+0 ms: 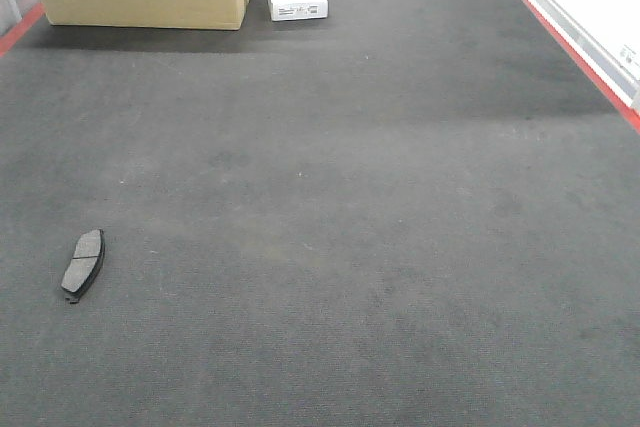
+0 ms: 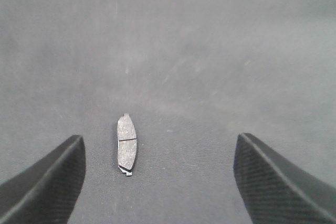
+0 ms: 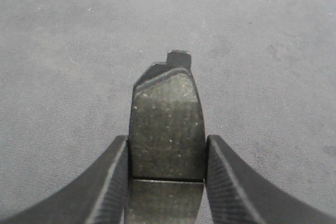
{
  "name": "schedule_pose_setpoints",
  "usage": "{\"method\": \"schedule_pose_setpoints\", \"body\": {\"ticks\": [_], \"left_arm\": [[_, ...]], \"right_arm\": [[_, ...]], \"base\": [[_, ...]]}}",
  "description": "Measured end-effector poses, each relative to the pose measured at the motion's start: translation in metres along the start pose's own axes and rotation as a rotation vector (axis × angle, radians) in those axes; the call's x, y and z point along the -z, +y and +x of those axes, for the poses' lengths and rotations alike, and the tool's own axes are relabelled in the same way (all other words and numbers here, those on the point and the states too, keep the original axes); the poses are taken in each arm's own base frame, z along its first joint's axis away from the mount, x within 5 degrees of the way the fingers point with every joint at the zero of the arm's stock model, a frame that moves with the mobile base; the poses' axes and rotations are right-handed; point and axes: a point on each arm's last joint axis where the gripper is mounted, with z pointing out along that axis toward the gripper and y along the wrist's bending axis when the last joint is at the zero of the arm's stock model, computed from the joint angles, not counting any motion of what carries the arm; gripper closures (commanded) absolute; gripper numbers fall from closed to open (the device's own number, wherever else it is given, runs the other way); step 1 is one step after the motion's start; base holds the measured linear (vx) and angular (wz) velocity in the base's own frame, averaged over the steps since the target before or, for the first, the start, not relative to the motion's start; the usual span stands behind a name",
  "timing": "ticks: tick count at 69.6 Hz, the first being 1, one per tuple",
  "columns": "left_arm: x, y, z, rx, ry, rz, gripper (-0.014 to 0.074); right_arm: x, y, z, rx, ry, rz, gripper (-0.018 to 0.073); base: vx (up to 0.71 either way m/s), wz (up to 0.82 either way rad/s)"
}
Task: Move and align brake pads A on conveyor
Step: 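Open the left gripper to release the pad and raise it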
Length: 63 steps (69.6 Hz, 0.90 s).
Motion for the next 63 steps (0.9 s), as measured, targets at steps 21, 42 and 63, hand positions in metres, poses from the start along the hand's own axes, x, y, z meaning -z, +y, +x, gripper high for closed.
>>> {"method": "schedule_pose_setpoints", "body": {"ticks": [21, 42, 63], "left_arm": [[0.087, -0.007, 0.031, 0.011, -0.172, 0.084, 0.0052], [0.105, -0.010, 0.049, -0.005, -0.126, 0.126, 0.0052], [0.105, -0.010, 0.050, -0.027, -0.114, 0.125, 0.0052]], "right_arm": [[0.000, 0.000, 0.000, 0.000, 0.000, 0.000, 0.0567], [0.000, 0.000, 0.000, 0.000, 0.000, 0.000, 0.0567], [0.000, 0.001, 0.000, -0.003, 0.000, -0.006, 0.0567]], "base": [[0.00, 0.00], [0.00, 0.00], [0.00, 0.00]]}}
